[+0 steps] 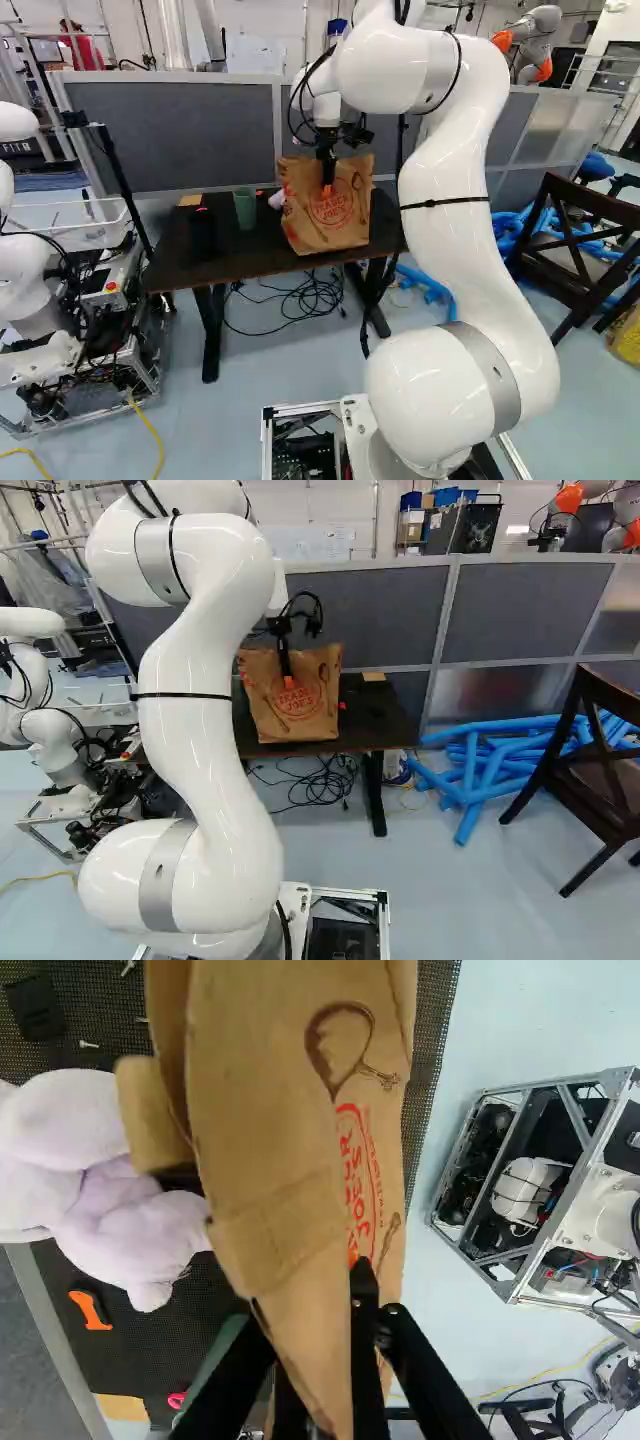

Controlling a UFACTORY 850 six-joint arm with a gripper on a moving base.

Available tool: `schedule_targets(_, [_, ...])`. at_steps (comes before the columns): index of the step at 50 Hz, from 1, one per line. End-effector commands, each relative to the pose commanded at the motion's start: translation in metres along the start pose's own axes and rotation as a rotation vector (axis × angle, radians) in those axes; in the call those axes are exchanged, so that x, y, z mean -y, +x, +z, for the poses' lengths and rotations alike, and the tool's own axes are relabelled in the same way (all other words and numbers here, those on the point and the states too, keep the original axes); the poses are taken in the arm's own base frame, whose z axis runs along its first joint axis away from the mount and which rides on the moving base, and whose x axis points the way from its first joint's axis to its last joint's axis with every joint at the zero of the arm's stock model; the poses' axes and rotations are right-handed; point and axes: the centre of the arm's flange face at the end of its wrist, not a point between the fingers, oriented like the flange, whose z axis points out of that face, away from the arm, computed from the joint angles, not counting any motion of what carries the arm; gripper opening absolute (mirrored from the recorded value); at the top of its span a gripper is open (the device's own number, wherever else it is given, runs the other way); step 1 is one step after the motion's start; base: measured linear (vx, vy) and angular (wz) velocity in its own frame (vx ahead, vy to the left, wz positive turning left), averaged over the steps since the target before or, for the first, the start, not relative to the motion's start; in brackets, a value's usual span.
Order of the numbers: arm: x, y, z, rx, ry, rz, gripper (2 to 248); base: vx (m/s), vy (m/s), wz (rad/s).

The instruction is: Pick up the bag on the ground and place it on the table

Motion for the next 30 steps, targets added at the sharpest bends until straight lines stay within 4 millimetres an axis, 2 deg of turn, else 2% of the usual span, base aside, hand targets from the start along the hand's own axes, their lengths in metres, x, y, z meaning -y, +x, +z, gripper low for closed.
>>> schedule_targets(3, [0.0000,0.0000,0.0000,0.000,0.000,0.000,48,0.000,0.000,0.000])
schedule_targets(4, [0.0000,0.0000,0.0000,0.000,0.000,0.000,82,0.000,0.000,0.000])
schedule_targets(8, [0.0000,0.0000,0.0000,0.000,0.000,0.000,82,0.000,0.000,0.000])
schedule_targets(9, [0.0000,0.0000,0.0000,0.000,0.000,0.000,115,0.000,0.000,0.000])
schedule_targets(14, [0.0000,0.0000,0.0000,0.000,0.000,0.000,115,0.000,0.000,0.000])
schedule_targets(15, [0.0000,0.0000,0.0000,0.000,0.000,0.000,150,0.000,0.000,0.000])
schedule_targets(19, [0.0000,0.0000,0.0000,0.000,0.000,0.000,150,0.000,0.000,0.000])
schedule_targets(20, [0.0000,0.0000,0.0000,0.000,0.000,0.000,185,0.000,0.000,0.000])
schedule_targets(24, [0.0000,0.0000,0.0000,0.000,0.000,0.000,185,0.000,0.000,0.000])
schedule_targets(25, [0.0000,0.0000,0.0000,0.000,0.000,0.000,222,0.000,0.000,0.000])
schedule_targets(30, [0.0000,0.0000,0.0000,0.000,0.000,0.000,222,0.000,0.000,0.000])
